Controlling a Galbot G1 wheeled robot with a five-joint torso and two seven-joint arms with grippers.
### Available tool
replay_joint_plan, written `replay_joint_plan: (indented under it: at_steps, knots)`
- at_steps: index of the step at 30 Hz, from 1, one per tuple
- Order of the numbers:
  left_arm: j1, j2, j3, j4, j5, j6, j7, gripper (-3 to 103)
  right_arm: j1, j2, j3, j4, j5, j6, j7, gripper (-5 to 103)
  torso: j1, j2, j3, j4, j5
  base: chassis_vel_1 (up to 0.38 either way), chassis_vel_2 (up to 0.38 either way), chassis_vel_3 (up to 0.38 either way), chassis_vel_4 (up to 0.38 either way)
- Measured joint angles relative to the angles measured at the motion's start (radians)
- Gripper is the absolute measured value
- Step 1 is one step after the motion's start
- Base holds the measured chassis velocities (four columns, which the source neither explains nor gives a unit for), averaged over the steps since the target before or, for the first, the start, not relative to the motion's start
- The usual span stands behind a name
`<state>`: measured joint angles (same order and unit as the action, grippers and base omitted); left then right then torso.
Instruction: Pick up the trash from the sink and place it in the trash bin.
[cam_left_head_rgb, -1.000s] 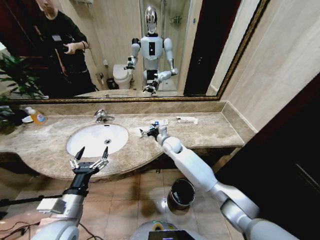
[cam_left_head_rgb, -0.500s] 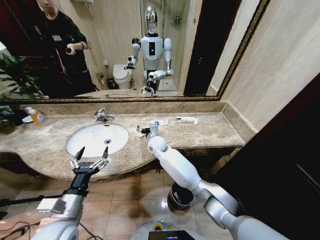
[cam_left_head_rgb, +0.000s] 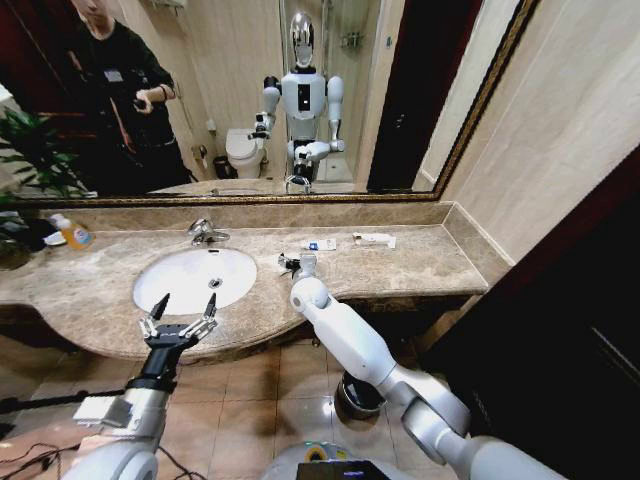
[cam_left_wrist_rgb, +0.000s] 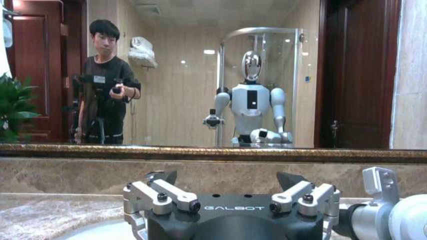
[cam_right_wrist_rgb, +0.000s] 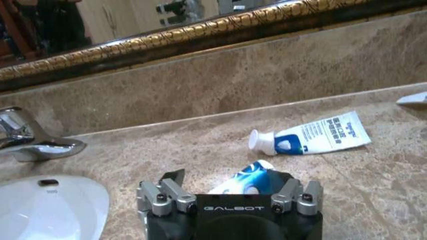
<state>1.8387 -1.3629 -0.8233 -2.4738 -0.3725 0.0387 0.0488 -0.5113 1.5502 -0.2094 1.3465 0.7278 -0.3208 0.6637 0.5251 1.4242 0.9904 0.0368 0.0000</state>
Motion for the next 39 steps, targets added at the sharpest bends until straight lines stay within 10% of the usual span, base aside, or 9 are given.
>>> replay_joint_plan:
  at_steps: [33, 39]
  knots:
    - [0.0, 0.0, 0.0, 0.0, 0.0, 0.0, 0.0, 100, -0.03, -0.013, -0.026, -0.028, -0.094, 0.013, -0.078, 71, 0.0, 0.0, 0.0, 0.0, 0.0, 0.0, 0.0, 0.0, 0.0]
    - [0.0, 0.0, 0.0, 0.0, 0.0, 0.0, 0.0, 100, -0.036, -0.019, -0.046, -0.026, -0.105, 0.021, -0.085, 52, 0.0, 0.0, 0.0, 0.0, 0.0, 0.0, 0.0, 0.0, 0.0]
